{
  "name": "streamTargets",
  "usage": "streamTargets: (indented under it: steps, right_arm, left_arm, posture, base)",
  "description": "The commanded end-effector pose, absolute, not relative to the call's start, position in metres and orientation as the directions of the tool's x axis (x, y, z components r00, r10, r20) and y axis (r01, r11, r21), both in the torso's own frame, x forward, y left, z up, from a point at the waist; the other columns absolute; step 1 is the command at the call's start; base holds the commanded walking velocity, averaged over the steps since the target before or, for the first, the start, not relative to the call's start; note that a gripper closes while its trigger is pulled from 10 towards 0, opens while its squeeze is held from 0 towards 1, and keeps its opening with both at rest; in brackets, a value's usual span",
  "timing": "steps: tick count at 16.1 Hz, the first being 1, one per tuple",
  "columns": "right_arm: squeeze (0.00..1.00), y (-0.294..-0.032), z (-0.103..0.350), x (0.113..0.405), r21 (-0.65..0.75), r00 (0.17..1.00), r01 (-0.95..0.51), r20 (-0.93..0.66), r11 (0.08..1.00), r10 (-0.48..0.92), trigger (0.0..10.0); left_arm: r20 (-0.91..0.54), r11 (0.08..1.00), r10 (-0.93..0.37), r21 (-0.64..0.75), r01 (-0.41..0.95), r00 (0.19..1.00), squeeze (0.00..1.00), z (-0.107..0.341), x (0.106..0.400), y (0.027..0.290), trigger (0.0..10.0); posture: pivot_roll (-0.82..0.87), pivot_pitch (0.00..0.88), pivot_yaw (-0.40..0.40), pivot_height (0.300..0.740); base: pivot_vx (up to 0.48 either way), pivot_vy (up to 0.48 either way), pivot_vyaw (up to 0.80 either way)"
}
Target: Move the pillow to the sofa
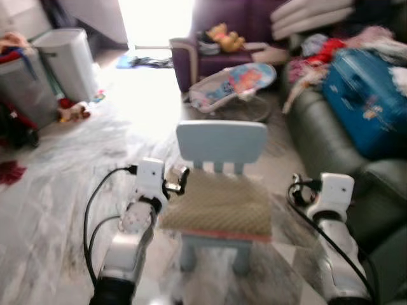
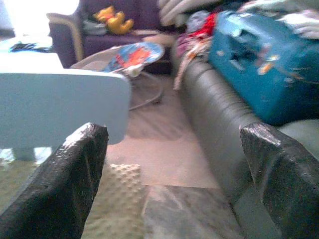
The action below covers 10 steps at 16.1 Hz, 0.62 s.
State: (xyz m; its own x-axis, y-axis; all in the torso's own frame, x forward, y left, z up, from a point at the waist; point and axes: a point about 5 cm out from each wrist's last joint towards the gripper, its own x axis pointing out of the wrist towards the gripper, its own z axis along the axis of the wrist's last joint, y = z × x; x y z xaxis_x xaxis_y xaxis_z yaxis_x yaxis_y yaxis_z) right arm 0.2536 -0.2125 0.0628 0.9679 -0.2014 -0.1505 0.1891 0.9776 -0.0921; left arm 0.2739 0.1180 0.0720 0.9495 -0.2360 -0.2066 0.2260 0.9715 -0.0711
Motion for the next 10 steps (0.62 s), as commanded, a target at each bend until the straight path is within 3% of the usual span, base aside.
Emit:
streamTargets:
  steps: [1,4,9,10]
  right_arm:
    - [0.00,-0.2136,0.0647,0.2553,-0.096,0.968,0.191,-0.146,0.977,-0.203,10.0]
    - [0.00,-0.2130,0.0609,0.2527,-0.101,0.966,0.183,-0.164,0.978,-0.198,10.0]
    - [0.00,-0.2124,0.0586,0.2531,-0.107,0.966,0.172,-0.175,0.979,-0.189,10.0]
    - [0.00,-0.2133,0.0578,0.2534,-0.108,0.966,0.171,-0.178,0.979,-0.188,10.0]
  left_arm:
    - [-0.188,0.969,-0.245,-0.065,0.237,0.951,0.00,0.0758,0.2766,0.1179,10.0]
    - [-0.199,0.971,-0.236,-0.078,0.225,0.951,0.00,0.0747,0.2762,0.1191,10.0]
    - [-0.189,0.976,-0.213,-0.081,0.201,0.958,0.00,0.0749,0.2772,0.1222,10.0]
    - [-0.186,0.981,-0.189,-0.078,0.177,0.964,0.00,0.0761,0.2782,0.1239,10.0]
  posture:
    - [-0.04,0.000,0.010,0.740]
    - [-0.04,0.000,0.008,0.740]
    - [-0.03,0.000,0.000,0.740]
    - [-0.03,0.000,-0.002,0.740]
  base:
    - [0.480,0.000,0.00]
    - [0.445,0.000,0.00]
    - [0.316,0.357,0.00]
    - [0.000,0.000,0.00]
